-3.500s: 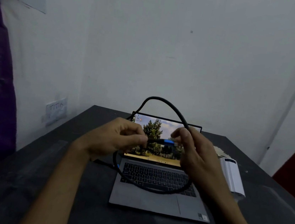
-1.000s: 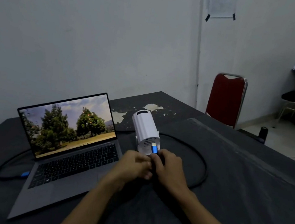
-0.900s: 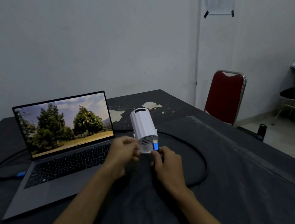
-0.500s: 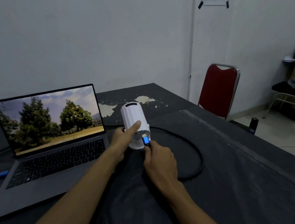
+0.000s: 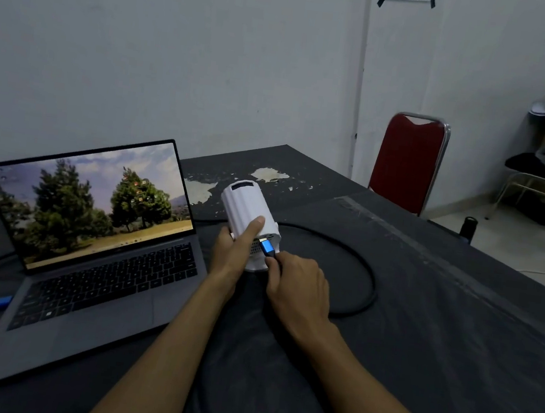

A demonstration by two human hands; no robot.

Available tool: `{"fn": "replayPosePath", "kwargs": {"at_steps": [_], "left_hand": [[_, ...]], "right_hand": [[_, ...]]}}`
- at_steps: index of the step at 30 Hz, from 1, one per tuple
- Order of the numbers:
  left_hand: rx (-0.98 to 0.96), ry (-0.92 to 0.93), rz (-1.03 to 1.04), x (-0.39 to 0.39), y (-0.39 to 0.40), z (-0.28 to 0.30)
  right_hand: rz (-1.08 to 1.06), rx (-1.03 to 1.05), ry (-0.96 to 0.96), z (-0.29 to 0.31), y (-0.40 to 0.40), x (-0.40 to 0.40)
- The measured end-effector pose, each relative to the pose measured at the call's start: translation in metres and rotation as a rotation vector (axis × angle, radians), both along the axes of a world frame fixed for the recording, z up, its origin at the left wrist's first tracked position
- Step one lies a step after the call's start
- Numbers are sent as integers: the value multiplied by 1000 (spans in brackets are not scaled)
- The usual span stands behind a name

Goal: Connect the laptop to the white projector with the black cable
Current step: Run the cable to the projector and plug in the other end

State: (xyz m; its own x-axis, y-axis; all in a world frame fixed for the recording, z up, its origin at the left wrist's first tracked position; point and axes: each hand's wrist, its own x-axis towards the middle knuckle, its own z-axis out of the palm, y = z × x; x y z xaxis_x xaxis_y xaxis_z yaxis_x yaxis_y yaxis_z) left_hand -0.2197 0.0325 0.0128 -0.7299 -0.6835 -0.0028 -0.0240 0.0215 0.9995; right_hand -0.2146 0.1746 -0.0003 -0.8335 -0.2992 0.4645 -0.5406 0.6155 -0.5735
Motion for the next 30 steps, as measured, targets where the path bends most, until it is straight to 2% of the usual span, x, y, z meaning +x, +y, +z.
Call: {"fn": "replayPosePath", "kwargs": {"at_steps": [12,22,30], "left_hand": [[-48,25,84,7,8,-1],[-114,17,76,10,16,-5],[-71,69,183,9,16,-8]], "right_hand": [[-24,-36,84,0,-2,5],[-7,-35,53,0,0,5],[43,-16,32,-1,-1,1]]}}
